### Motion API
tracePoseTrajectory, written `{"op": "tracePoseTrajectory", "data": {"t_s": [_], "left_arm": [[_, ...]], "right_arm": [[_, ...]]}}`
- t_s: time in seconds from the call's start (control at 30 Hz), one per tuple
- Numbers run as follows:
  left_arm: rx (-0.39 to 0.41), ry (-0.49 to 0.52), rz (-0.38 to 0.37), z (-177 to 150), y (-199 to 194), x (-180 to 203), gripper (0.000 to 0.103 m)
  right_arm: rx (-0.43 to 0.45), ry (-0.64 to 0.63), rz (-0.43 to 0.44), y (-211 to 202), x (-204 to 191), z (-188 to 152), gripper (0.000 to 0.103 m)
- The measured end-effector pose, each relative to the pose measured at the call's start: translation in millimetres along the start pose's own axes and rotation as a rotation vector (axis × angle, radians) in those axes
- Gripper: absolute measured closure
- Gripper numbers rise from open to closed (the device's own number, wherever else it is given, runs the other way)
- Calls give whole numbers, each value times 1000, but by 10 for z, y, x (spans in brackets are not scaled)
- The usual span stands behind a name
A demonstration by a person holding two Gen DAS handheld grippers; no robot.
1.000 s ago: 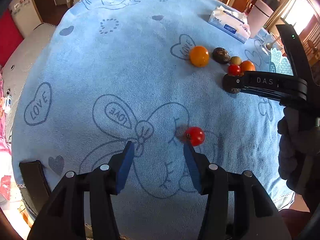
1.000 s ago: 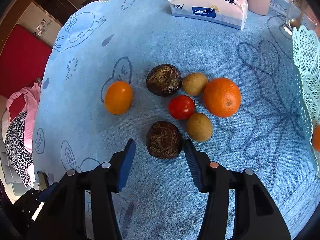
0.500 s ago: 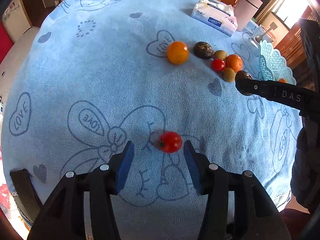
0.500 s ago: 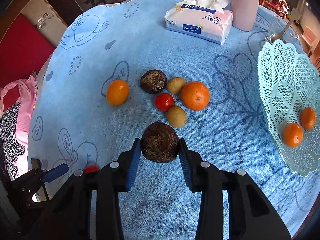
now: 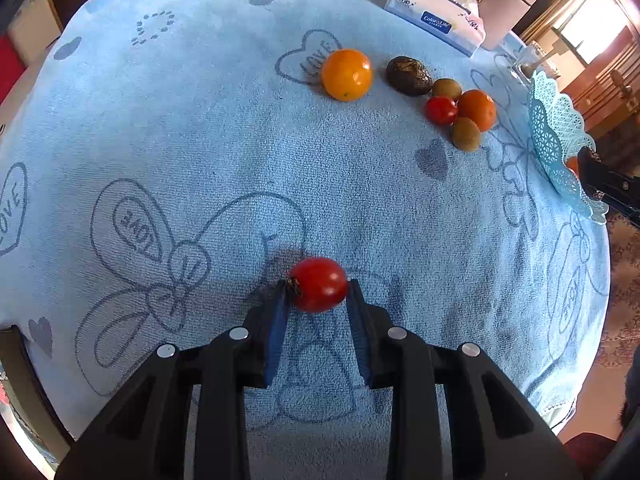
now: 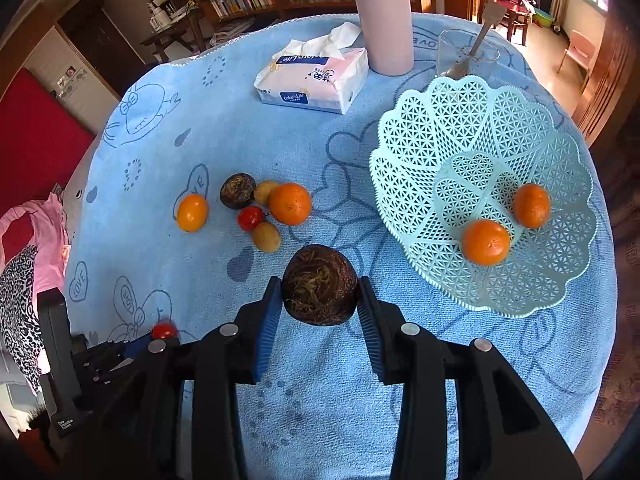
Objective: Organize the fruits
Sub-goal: 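Lower the passion fruit into the basket and open the right tool, then carry the cherry tomato into the basket and open the left tool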
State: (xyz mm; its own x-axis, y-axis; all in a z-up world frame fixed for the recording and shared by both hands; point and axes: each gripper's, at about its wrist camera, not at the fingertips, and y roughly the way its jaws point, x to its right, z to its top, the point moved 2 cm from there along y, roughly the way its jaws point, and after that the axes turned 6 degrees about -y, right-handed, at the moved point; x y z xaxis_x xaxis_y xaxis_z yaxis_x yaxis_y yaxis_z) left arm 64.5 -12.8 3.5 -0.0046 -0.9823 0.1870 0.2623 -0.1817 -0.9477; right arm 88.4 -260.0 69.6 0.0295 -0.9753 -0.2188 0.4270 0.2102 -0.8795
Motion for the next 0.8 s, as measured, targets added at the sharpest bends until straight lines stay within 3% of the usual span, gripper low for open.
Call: {"op": "tracePoseTrajectory", "data": {"t_s": [0.5,0.53,0.6,0.63,0.8], "left_arm": [[77,26,-39,-1,-340,321,74],[81,29,-42,-6,-370,340,74],[90,35,-47,-3,-411,394,74],[94,39,-50,7,-425,434,74],[115,72,-66,54,-492,660,74]], "right_arm": [[60,160,-135,-283,916,-21,63],[60,176,-141,-290,971,-30,62],[69,207,-146,-326,1064,-39,44],[80,219,-154,-359,1106,-46,41],[98,246,-166,-482,1248,-136,40]]}}
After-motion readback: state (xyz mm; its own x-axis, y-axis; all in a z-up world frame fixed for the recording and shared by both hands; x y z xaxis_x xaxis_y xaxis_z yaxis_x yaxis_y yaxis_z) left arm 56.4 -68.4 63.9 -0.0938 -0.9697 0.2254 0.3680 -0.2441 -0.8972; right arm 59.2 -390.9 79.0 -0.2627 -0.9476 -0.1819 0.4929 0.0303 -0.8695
